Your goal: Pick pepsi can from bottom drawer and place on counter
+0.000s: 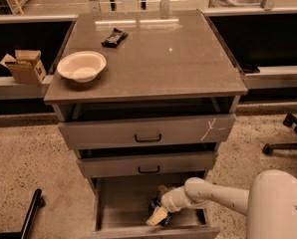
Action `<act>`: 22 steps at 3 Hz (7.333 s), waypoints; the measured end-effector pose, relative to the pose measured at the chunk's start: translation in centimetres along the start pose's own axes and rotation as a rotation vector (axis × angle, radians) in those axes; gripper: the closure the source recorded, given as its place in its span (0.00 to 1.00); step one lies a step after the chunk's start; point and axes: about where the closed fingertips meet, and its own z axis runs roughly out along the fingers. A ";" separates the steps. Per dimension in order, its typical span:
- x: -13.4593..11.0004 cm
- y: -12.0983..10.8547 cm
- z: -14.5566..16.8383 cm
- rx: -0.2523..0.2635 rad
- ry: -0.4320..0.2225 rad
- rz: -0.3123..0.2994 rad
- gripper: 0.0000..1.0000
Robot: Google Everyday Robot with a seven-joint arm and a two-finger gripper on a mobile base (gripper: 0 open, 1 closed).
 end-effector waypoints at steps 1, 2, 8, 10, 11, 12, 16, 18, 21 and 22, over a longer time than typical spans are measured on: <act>2.3 -1.5 1.5 0.032 0.008 0.032 0.00; 4.3 -3.2 2.9 0.058 0.025 0.044 0.00; 5.1 -3.5 4.3 0.025 0.046 -0.025 1.00; -3.5 3.4 -10.8 -0.027 -0.227 -0.469 1.00; -2.2 4.0 -12.4 -0.028 -0.227 -0.548 1.00; -5.0 4.7 -13.7 -0.020 -0.191 -0.665 1.00; -27.8 23.0 -28.5 0.101 0.036 -1.242 1.00; -30.3 21.0 -31.7 0.108 0.049 -1.307 1.00; -42.0 7.9 -46.0 0.242 0.096 -1.312 1.00; -44.3 6.5 -48.9 0.318 0.074 -1.314 1.00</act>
Offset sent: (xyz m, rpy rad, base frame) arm 0.0335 -0.0300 -0.0871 -0.0732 -0.0052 -0.1016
